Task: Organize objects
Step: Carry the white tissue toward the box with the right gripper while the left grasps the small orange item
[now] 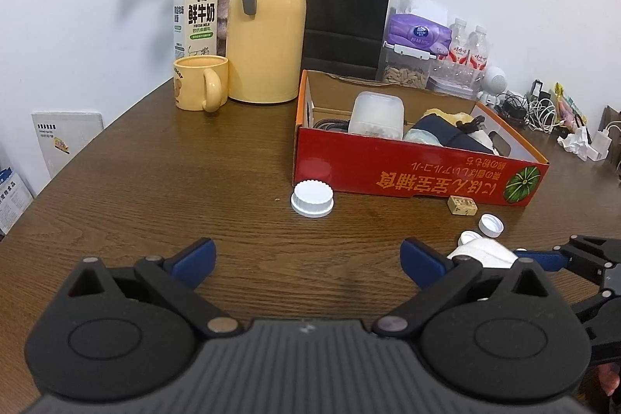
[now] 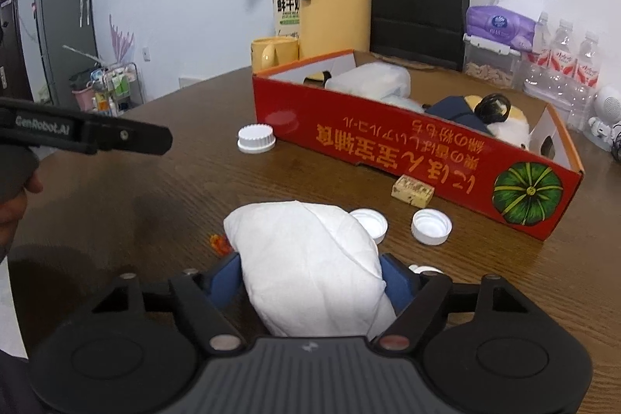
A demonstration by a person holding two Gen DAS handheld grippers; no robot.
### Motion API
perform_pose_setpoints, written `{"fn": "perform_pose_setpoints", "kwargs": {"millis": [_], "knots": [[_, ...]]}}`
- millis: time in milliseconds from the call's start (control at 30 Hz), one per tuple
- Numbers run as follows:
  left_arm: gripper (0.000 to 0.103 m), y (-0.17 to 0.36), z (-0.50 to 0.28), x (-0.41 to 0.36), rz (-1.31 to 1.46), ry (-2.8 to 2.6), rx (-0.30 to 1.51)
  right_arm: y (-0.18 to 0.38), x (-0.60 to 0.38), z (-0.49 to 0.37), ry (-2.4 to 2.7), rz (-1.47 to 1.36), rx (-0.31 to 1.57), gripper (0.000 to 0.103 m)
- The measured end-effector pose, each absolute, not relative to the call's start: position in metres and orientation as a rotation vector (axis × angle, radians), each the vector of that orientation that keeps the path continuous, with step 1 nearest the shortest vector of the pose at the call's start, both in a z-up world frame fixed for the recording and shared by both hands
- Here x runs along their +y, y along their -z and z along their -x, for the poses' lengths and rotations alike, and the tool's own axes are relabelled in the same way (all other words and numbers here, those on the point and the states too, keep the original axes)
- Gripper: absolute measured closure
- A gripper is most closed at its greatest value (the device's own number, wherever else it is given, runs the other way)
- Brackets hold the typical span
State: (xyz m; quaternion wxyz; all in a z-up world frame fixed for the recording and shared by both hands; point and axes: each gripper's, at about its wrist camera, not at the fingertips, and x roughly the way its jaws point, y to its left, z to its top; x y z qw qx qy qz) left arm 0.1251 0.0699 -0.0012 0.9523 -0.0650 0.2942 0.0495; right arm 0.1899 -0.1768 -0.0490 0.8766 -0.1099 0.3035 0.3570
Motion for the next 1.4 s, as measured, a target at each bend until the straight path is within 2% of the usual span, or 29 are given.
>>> {"fn": "perform_pose_setpoints", "kwargs": {"millis": [333,700,800,867,900,933,967,1033,1400], "knots": [[0.0,0.011,-0.132,0.048,0.095,-0.046,0.645,0.031,-0.204,-0.189,-0.643,0.143,0.533,0.028],[0.002,0.038,-0.142,-0.002,0.024,0.03,0.712,0.031,-0.236,-0.195,-0.544,0.085,0.518,0.027],[0.016,0.041,-0.144,-0.009,0.006,0.042,0.72,0.033,-0.239,-0.194,-0.55,0.078,0.516,0.027],[0.035,0.044,-0.146,-0.013,-0.006,0.058,0.729,0.034,-0.239,-0.195,-0.556,0.075,0.518,0.027],[0.039,0.044,-0.146,-0.015,-0.017,0.063,0.725,0.034,-0.239,-0.195,-0.558,0.074,0.518,0.027],[0.05,0.044,-0.145,-0.017,-0.03,0.067,0.717,0.034,-0.24,-0.195,-0.561,0.072,0.518,0.027],[0.069,0.044,-0.144,-0.019,-0.038,0.084,0.708,0.035,-0.24,-0.195,-0.562,0.069,0.518,0.027],[0.089,0.043,-0.143,-0.021,-0.043,0.114,0.701,0.036,-0.24,-0.196,-0.565,0.066,0.52,0.027],[0.09,0.04,-0.142,-0.021,-0.032,0.12,0.682,0.036,-0.239,-0.194,-0.568,0.069,0.519,0.027]]}}
